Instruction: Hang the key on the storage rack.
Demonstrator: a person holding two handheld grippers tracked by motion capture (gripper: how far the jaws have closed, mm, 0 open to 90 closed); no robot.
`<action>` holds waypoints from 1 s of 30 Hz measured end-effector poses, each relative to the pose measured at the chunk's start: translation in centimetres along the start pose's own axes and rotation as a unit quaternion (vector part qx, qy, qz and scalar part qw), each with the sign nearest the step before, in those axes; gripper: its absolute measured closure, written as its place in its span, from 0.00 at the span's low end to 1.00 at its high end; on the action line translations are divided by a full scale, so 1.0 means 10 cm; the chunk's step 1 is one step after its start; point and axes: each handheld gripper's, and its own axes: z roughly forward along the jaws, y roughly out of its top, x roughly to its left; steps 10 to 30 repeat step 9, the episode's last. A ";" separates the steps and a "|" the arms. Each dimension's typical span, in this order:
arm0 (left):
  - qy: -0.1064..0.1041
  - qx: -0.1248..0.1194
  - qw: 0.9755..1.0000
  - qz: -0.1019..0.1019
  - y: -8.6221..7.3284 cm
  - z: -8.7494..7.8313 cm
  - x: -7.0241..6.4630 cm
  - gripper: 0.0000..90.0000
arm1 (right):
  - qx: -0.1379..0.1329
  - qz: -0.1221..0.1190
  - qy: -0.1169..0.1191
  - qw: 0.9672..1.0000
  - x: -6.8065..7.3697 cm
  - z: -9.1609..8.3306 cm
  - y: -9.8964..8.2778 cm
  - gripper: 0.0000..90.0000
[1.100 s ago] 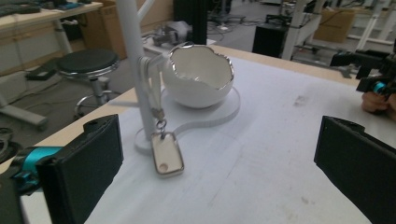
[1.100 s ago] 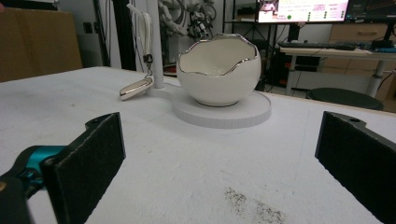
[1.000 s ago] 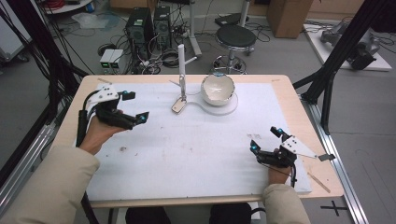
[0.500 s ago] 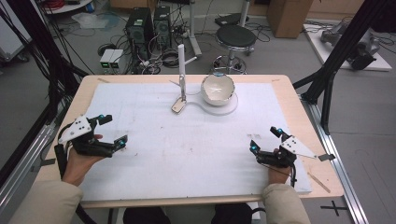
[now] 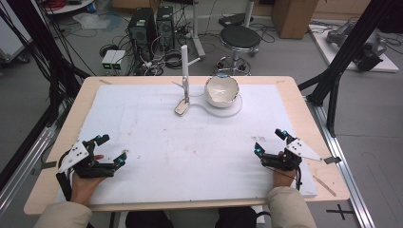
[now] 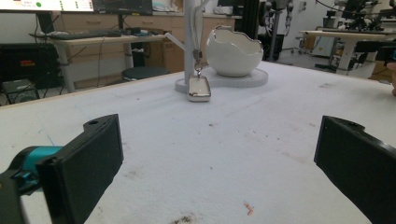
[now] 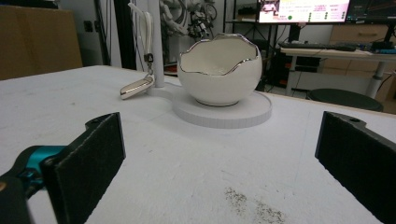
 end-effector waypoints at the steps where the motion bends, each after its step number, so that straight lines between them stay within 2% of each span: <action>1: 0.002 -0.002 1.000 0.000 -0.01 0.00 0.00 0.02 | 0.001 0.000 0.000 1.000 0.00 0.00 0.00 0.01; 9: 0.013 -0.026 1.000 -0.002 -0.03 -0.04 -0.01 0.02 | 0.004 0.002 0.000 1.000 0.01 -0.01 0.00 0.01; 30: 0.013 -0.026 1.000 -0.002 -0.03 -0.04 -0.01 0.02 | 0.004 0.002 0.000 1.000 0.01 -0.01 0.00 0.01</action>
